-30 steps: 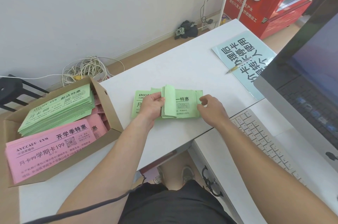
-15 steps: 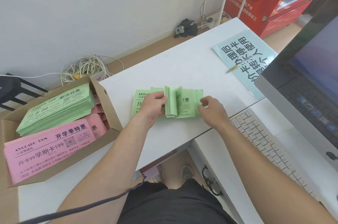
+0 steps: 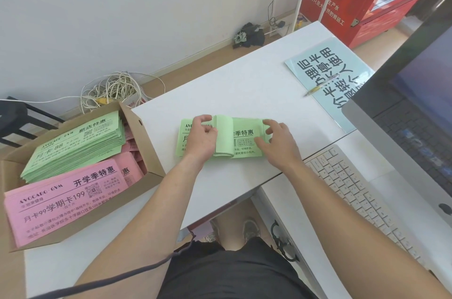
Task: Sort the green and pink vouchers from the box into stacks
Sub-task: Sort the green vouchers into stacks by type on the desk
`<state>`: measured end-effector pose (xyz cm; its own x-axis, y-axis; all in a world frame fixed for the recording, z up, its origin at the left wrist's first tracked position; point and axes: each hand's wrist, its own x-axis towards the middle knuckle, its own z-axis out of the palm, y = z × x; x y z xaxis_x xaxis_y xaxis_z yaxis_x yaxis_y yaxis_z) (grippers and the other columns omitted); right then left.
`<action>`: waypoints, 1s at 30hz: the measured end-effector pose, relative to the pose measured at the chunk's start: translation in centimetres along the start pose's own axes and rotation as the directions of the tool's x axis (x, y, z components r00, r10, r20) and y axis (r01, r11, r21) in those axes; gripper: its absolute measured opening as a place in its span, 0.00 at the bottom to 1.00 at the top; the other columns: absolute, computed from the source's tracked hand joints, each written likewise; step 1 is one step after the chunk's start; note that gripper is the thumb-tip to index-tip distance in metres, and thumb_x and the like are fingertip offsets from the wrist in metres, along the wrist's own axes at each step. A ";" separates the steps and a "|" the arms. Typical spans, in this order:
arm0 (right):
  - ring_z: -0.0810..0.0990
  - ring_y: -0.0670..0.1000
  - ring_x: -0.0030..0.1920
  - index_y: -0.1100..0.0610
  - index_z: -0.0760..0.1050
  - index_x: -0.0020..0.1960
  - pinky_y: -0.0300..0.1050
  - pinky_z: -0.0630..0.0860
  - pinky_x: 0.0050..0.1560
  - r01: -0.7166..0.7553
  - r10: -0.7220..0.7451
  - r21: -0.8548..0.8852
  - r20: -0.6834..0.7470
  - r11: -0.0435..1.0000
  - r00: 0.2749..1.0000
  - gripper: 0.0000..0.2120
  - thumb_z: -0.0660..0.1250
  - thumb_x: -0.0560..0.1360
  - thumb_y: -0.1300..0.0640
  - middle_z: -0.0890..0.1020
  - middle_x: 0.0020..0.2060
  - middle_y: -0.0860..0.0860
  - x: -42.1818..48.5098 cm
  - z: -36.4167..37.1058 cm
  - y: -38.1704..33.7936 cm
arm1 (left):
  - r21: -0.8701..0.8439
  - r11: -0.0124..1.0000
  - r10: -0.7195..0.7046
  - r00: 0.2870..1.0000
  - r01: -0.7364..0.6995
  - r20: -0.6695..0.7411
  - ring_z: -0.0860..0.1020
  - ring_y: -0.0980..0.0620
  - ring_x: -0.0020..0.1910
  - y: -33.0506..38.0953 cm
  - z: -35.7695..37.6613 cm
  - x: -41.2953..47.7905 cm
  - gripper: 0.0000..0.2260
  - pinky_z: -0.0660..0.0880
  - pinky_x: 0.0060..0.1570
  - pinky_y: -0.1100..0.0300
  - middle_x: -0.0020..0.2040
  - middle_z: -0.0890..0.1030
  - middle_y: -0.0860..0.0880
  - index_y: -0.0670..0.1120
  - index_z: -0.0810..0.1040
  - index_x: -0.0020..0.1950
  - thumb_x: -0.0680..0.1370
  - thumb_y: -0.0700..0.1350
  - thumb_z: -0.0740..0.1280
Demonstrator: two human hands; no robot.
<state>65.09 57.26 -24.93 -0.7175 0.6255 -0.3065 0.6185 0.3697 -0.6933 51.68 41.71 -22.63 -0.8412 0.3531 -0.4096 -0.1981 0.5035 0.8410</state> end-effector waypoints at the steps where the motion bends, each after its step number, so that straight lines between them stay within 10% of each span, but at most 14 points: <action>1: 0.74 0.54 0.63 0.46 0.63 0.78 0.54 0.73 0.64 0.022 -0.021 -0.036 0.010 0.999 1.000 0.30 0.68 0.78 0.45 0.71 0.65 0.50 0.2 0.1 -0.2 | 0.043 0.998 0.041 0.999 -0.040 -0.026 0.77 0.53 0.44 0.1 0.0 -0.2 0.15 0.72 0.40 0.58 0.50 0.79 0.48 0.52 0.69 0.68 0.82 0.39 0.60; 9: 0.63 0.55 0.67 0.43 0.63 0.76 0.53 0.71 0.65 0.180 -0.122 -0.356 0.180 0.917 0.976 0.40 0.76 0.69 0.38 0.63 0.67 0.49 2.1 -0.2 -0.7 | 0.261 0.941 0.233 0.972 -0.214 -0.044 0.70 0.55 0.33 -0.7 0.3 -0.8 0.14 0.67 0.39 0.58 0.41 0.73 0.58 0.51 0.81 0.55 0.80 0.35 0.59; 15: 0.64 0.54 0.66 0.49 0.66 0.72 0.52 0.71 0.65 0.200 -0.156 -0.342 0.152 0.918 0.976 0.41 0.79 0.65 0.41 0.64 0.66 0.49 2.2 0.0 -0.9 | 0.227 0.936 0.260 0.963 -0.269 0.067 0.77 0.59 0.49 -0.9 0.1 -1.7 0.09 0.73 0.51 0.63 0.55 0.78 0.61 0.53 0.80 0.59 0.79 0.44 0.67; 18: 0.63 0.54 0.66 0.48 0.65 0.73 0.52 0.71 0.64 0.188 -0.141 -0.332 0.160 0.924 0.977 0.41 0.78 0.66 0.38 0.64 0.66 0.49 1.8 0.1 -0.5 | 0.331 0.864 0.306 0.917 -0.380 0.255 0.74 0.61 0.57 -1.4 -0.1 -2.3 0.23 0.69 0.57 0.69 0.62 0.74 0.60 0.56 0.74 0.68 0.74 0.50 0.74; 25: 0.67 0.52 0.66 0.51 0.75 0.70 0.50 0.69 0.67 0.146 -0.150 -0.132 -0.024 0.980 0.988 0.20 0.66 0.79 0.53 0.72 0.65 0.49 -1.0 -0.3 1.1 | 0.529 0.648 0.404 0.836 -0.548 0.371 0.77 0.52 0.56 -1.4 1.2 -3.2 0.38 0.74 0.57 0.54 0.65 0.78 0.56 0.59 0.51 0.80 0.77 0.49 0.70; 30: 0.84 0.49 0.47 0.55 0.81 0.59 0.47 0.78 0.52 -0.068 0.052 0.263 0.070 0.962 0.996 0.13 0.60 0.82 0.52 0.87 0.43 0.48 -2.6 -0.7 -0.8 | 0.663 0.482 0.512 0.798 -0.572 0.316 0.77 0.48 0.60 -2.2 2.3 -2.8 0.15 0.74 0.55 0.53 0.60 0.81 0.54 0.50 0.75 0.67 0.82 0.54 0.62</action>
<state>66.68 55.85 -23.17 -0.7054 0.5938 -0.3871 0.5602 0.1325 -0.8177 55.62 41.43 -24.14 -0.6139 0.7893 -0.0080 0.7195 0.5638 0.4056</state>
